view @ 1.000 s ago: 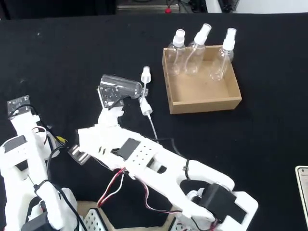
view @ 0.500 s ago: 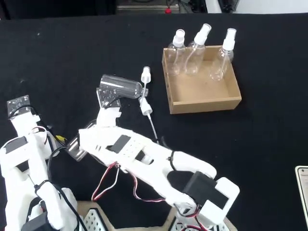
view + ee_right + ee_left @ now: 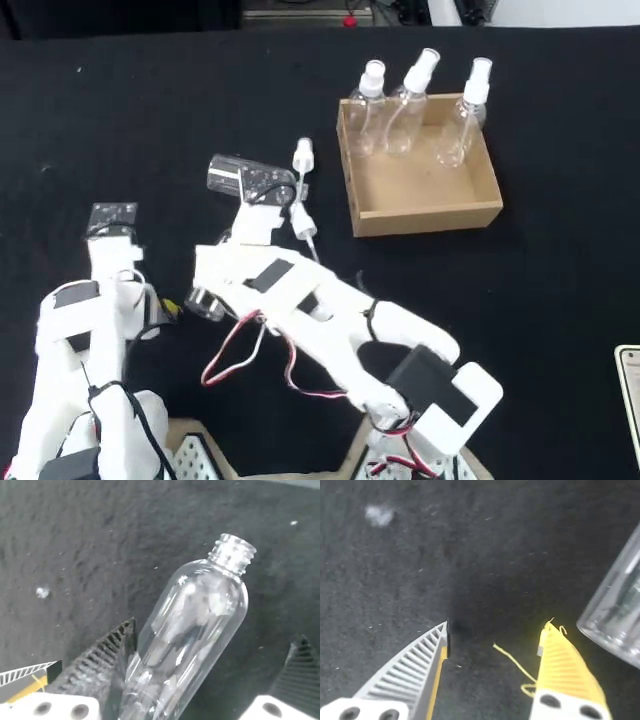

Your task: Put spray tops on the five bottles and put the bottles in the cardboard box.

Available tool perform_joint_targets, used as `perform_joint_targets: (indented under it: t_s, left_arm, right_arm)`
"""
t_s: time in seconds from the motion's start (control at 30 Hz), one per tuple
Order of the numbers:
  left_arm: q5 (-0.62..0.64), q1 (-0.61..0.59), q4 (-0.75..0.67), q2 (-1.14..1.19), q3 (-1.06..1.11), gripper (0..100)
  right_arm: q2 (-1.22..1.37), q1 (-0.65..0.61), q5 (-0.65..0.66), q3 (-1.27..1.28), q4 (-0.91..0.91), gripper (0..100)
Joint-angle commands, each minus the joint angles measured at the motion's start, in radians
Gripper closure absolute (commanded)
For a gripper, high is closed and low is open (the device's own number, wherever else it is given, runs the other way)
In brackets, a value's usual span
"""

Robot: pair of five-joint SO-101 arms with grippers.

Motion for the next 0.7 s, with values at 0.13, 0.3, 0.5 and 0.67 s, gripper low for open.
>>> perform_joint_targets:
  t_s: [0.13,0.3,0.5,0.67]
  left_arm:
    - [-0.012,0.071,0.031,-0.028,-0.010,72]
    - [-0.014,0.071,0.031,-0.028,-0.008,72]
    - [-0.014,0.071,0.031,-0.028,-0.008,72]
    - [-0.014,0.070,0.031,-0.028,-0.007,72]
  right_arm:
    - [-0.004,0.060,0.000,-0.042,0.012,66.2]
    - [-0.012,0.181,0.057,-0.036,0.055,89.0]
    - [-0.088,0.209,0.376,-0.059,0.311,93.8]
    - [-0.217,0.229,0.764,-0.058,0.569,93.8]
